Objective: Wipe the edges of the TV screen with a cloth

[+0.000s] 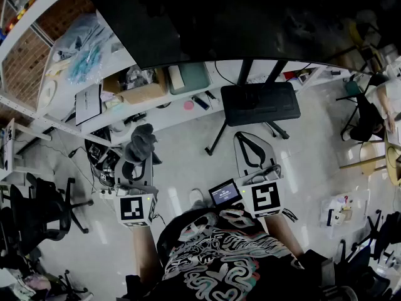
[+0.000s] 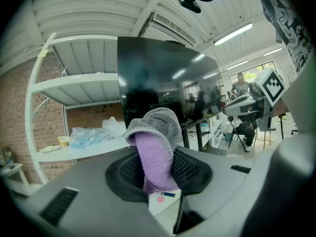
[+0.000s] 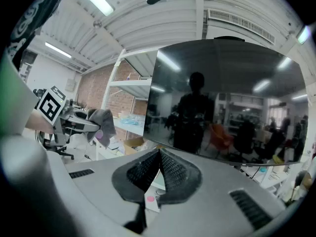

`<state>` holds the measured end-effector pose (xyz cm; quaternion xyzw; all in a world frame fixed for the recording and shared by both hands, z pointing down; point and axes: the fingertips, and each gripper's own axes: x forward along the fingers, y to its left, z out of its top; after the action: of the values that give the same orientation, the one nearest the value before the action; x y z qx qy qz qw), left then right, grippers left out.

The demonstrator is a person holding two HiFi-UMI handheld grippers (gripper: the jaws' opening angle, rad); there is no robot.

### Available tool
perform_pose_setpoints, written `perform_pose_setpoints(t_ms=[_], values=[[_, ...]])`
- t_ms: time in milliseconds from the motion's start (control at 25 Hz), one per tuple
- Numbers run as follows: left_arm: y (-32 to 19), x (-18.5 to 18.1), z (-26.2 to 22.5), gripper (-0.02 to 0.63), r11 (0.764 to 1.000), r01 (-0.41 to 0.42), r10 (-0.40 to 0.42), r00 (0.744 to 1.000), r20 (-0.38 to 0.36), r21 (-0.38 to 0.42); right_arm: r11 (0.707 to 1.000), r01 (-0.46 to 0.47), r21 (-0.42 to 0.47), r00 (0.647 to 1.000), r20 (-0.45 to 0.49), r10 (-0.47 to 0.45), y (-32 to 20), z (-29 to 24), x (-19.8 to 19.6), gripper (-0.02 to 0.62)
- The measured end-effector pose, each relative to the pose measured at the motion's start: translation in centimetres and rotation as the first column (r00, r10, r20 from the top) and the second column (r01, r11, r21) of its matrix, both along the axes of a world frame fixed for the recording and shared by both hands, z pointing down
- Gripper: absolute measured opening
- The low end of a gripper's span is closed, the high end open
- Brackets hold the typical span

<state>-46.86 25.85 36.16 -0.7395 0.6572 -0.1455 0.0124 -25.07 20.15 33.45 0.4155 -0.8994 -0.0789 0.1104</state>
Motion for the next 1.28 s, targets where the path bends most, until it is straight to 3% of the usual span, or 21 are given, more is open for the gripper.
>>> perform_pose_setpoints(t_ms=[440,600,800,1000,1280], values=[[0.2,0.9,0.7,0.118,0.999,0.022,-0.022,1.0,0.011,-0.023,0.998,0.021,-0.066,0.998,0.061,-0.017,1.1,0.9,1.3,0.029],[0.3,1.0,1.6,0.117,0.996,0.075,-0.075,0.997,0.011,-0.037,0.994,0.026,-0.108,0.999,0.049,-0.02,1.6,1.7,2.4,0.029],[0.0,0.1,2.1,0.118,0.988,0.146,-0.146,0.989,0.002,-0.044,0.997,0.056,-0.06,0.996,0.076,-0.051,1.9,1.2,2.5,0.029],[-1.7,-0.8,2.0,0.118,0.985,0.17,-0.169,0.985,0.023,-0.033,0.997,0.06,-0.045,0.995,0.082,-0.056,0.5,1.1,2.2,0.029],[-6.3,-2.3,3.1,0.118,0.985,0.164,-0.163,0.986,0.017,-0.045,0.994,0.003,-0.113,0.998,0.067,0.005,-3.3,2.1,1.1,0.029]])
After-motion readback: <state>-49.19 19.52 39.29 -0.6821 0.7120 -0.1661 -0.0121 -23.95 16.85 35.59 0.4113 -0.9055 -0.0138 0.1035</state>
